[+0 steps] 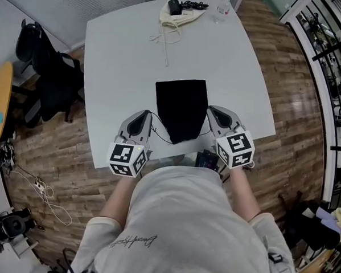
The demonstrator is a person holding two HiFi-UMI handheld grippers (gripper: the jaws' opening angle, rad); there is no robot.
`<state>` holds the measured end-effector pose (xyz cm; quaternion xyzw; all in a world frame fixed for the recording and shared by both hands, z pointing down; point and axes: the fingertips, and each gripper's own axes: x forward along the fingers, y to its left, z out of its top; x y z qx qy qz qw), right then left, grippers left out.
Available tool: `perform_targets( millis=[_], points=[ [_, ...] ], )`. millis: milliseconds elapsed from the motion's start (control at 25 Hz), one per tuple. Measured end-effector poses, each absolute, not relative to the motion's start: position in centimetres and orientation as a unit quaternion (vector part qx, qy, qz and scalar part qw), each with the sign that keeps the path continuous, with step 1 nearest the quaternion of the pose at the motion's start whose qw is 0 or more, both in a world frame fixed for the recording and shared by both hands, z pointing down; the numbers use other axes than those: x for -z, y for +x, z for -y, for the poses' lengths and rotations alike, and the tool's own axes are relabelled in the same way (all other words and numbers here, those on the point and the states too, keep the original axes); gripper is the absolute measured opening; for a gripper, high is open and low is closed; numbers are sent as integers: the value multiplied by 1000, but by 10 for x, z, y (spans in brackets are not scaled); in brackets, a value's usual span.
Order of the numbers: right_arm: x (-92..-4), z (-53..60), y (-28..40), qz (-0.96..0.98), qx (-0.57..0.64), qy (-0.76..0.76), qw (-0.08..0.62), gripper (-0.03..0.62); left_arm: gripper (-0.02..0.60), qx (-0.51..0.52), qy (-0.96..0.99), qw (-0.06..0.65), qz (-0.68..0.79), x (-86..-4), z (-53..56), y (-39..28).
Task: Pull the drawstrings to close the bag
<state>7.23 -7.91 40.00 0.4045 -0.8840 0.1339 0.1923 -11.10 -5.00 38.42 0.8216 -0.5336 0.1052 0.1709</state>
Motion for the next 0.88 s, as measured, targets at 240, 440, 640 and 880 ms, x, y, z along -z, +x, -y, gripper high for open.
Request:
perform_targets(
  millis=[240, 440, 640, 880],
  points=[
    [-397, 81, 67, 888, -134, 398, 186, 23, 12, -107, 827, 163, 527, -380, 52, -107],
    [-397, 80, 67, 888, -132, 397, 190, 23, 12, -108, 830, 162, 523, -379, 52, -107],
    [-400, 80, 67, 889, -129, 392, 196, 23, 12, -110, 832, 158, 521, -378, 53, -106],
    [-398, 81, 66, 891, -126, 389, 199, 23, 12, -108, 833, 157, 519, -376, 54, -105]
  ],
)
